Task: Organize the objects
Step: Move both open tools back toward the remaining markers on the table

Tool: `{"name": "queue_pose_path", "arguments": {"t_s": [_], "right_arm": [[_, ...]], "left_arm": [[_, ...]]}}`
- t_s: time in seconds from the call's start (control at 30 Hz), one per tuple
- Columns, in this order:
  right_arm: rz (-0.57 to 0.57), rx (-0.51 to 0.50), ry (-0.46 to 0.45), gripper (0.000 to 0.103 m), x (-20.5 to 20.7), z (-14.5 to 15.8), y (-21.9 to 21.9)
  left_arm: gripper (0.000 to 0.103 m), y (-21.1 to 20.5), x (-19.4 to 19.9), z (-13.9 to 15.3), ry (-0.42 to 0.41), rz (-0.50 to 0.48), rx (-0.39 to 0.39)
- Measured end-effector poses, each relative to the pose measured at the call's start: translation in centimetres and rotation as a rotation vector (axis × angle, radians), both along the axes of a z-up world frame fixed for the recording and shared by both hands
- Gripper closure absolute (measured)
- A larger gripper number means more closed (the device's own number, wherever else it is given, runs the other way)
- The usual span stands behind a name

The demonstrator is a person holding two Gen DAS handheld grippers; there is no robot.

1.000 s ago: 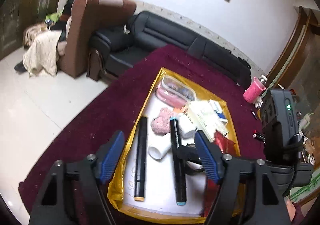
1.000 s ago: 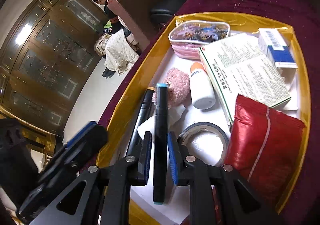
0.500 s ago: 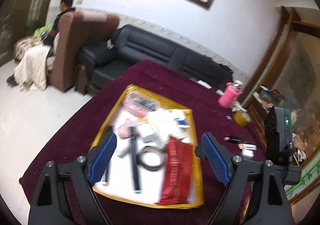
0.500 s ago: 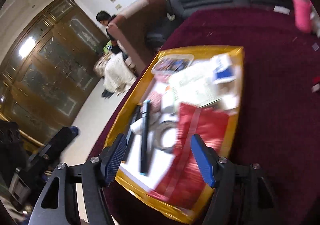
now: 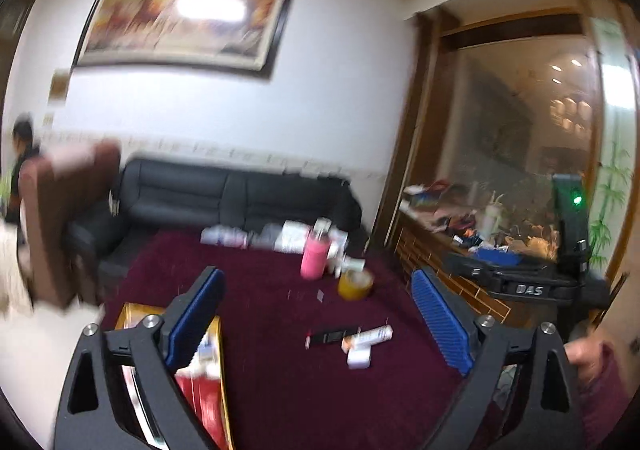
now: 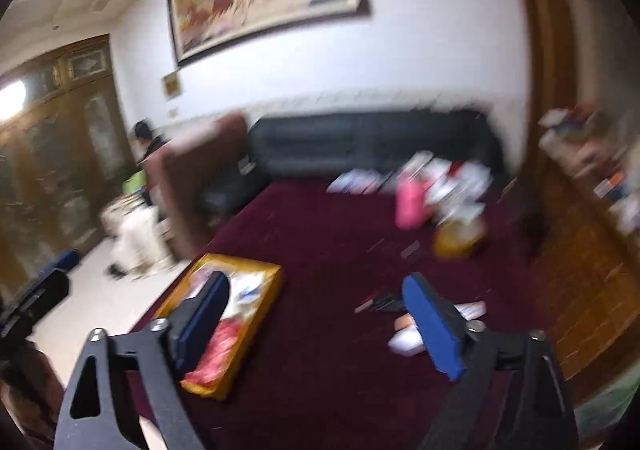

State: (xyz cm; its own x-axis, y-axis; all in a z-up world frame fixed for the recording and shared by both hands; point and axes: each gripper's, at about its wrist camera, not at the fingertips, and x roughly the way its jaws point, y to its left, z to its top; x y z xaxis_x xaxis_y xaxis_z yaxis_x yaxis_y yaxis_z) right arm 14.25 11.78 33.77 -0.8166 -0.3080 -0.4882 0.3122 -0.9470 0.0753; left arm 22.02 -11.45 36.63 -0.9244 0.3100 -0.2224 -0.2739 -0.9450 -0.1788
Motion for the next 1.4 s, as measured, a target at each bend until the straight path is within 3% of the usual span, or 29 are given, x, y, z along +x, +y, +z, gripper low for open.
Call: {"name": "queue_pose_path", "arguments": {"t_s": [0.13,0.23,0.3,0.37,0.47,0.53,0.73,0.87,0.93,1.03,1.2,1.3,1.4], "right_arm": [[-0.159,0.202,0.176,0.0,2.9,7.3,3.3],[-0.237,0.291,0.249,0.0,3.5,10.2,4.7],[-0.257,0.291,0.236,0.0,3.0,10.8,5.8],[-0.23,0.231,0.133,0.0,1.3,10.1,7.3],[-0.181,0.112,0.009,0.0,-1.6,6.5,9.4],[-0.181,0.054,-0.053,0.0,-3.9,2.2,10.2],[-0.212,-0.169,-0.228,0.0,-10.1,-12.1,12.5],[-0.255,-0.212,-0.32,0.0,-12.7,-19.7,12.9],[-0.256,-0.214,-0.382,0.0,-14.1,-23.2,12.6],[-0.243,-0.237,-0.445,0.0,-15.9,-26.5,12.3],[-0.205,-0.317,-0.434,0.0,-18.1,-28.3,12.5],[-0.191,-0.412,-0.434,0.0,-18.6,-29.5,13.5],[-0.196,-0.453,-0.451,0.0,-18.6,-31.0,14.5]], "left_arm": [[0.002,2.7,-0.5,5.8,0.087,0.032,-0.084],[0.001,3.8,-2.4,8.8,0.08,0.029,-0.092],[0.0,4.5,-3.9,9.7,0.073,0.038,-0.11],[0.0,5.7,-5.6,9.2,0.069,0.036,-0.153],[0.0,7.4,-8.4,5.9,0.024,0.006,-0.203],[0.0,8.2,-10.6,2.7,-0.029,-0.022,-0.207],[0.0,11.6,-18.5,-10.7,-0.233,-0.113,-0.215],[0.001,14.9,-22.9,-19.2,-0.33,-0.151,-0.335],[0.001,15.7,-24.4,-22.1,-0.369,-0.168,-0.366],[0.002,16.0,-26.8,-25.9,-0.441,-0.157,-0.374],[0.007,15.6,-30.1,-29.8,-0.508,-0.16,-0.339],[0.01,16.8,-31.4,-30.6,-0.471,-0.201,-0.453],[0.009,18.8,-32.4,-31.2,-0.418,-0.315,-0.563]]}}
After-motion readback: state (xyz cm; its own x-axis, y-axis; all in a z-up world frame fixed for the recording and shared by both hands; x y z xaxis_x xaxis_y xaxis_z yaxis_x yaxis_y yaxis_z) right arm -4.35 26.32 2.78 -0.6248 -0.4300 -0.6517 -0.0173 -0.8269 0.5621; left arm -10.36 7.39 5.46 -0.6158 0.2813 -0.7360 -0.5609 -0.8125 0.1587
